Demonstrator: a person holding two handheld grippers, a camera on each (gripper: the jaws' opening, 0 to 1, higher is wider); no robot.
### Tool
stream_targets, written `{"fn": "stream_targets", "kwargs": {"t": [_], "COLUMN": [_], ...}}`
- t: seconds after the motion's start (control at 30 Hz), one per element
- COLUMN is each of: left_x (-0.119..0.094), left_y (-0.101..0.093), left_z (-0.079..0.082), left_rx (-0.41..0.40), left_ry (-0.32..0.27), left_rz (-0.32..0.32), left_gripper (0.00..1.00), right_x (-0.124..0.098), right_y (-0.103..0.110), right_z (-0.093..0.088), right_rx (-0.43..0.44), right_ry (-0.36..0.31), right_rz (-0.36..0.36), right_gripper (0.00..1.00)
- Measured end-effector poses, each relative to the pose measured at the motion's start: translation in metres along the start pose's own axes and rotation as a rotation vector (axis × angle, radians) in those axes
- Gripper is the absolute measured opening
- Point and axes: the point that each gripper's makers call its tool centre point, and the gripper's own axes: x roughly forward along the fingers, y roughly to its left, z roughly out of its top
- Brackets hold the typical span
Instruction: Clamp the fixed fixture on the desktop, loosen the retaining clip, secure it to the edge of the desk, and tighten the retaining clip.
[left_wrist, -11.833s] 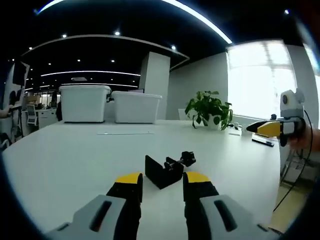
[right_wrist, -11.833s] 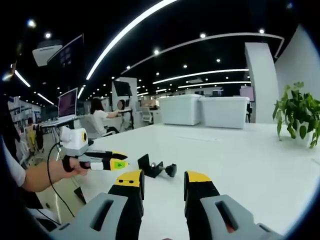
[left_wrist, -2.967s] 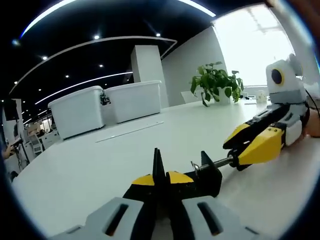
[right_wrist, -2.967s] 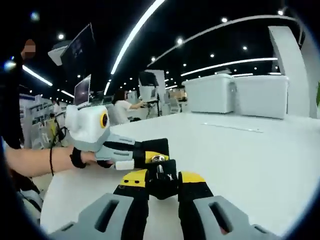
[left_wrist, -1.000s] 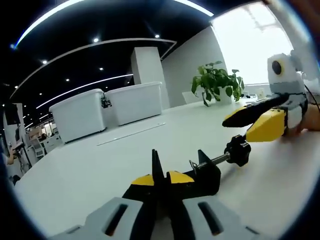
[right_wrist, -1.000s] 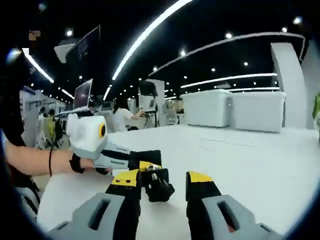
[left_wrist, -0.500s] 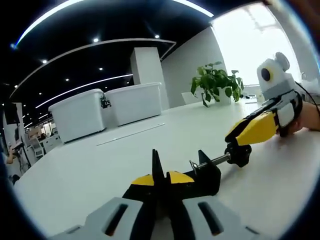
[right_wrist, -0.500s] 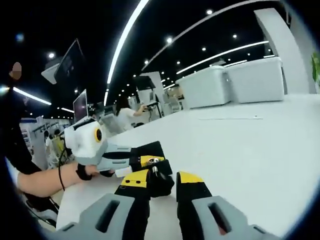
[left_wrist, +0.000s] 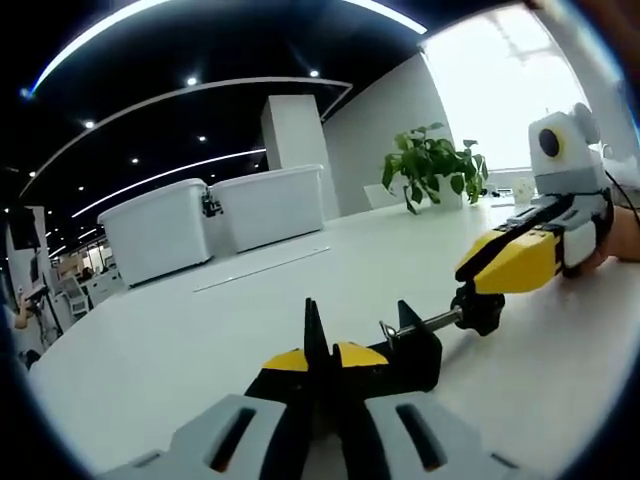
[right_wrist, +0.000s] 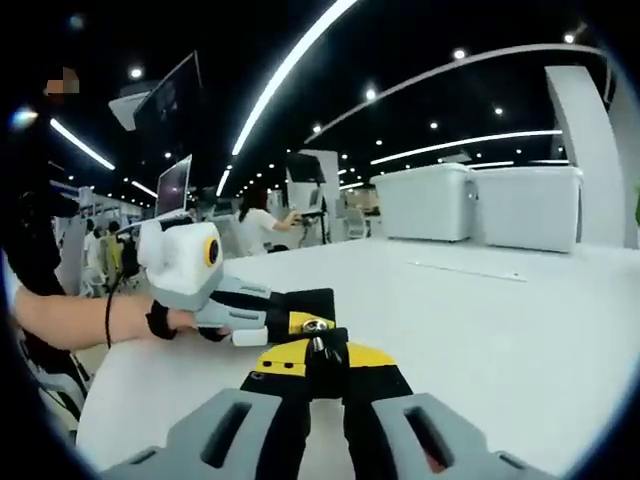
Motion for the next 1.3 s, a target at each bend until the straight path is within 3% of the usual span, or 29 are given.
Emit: {"fn": "stream_targets", "kwargs": {"t": [0.17,0.27,0.5,0.63,1.0,1.2,1.3], "left_x": [0.000,0.000,0.000,0.000,-0.001,-0.001,-0.001], "left_y": [0.000,0.000,0.000,-0.001,-0.001,0.000,0.000], "left_z": [0.000,0.000,0.001,0.000,0.000,-0.001,-0.001], "left_rx": [0.002,0.004,-0.004,-0.008,-0.013,-0.013,-0.016], "left_ry": [-0.001,-0.003,-0.001,0.000,0.004,0.005,0.007], "left_rz": [0.001,0.001,0.002,0.001,0.002,0.003,0.003], "left_gripper": [0.07,0.07,0.07,0.07,0.07,0.07,0.07], "right_x": [0.001,0.001,0.001,0.002,0.004,0.005,0.005], "right_y": [0.002,0.004,0.013,0.019,0.026,0.027,0.024], "right_z": [0.000,0.001,0.002,0.001,-0.002,-0.004,-0.002], "right_rx": [-0.025,-0.095,-0.357,-0.574,-0.880,-0.957,-0.884], "right_ry": [-0.003,-0.012,-0.024,-0.016,0.006,0.017,0.013], "right_rz": [0.005,0.009,-0.010,-0.030,-0.066,-0.080,-0.090], "right_gripper": [0.11,0.11,0.11,0.11,0.11,0.11,0.11]}}
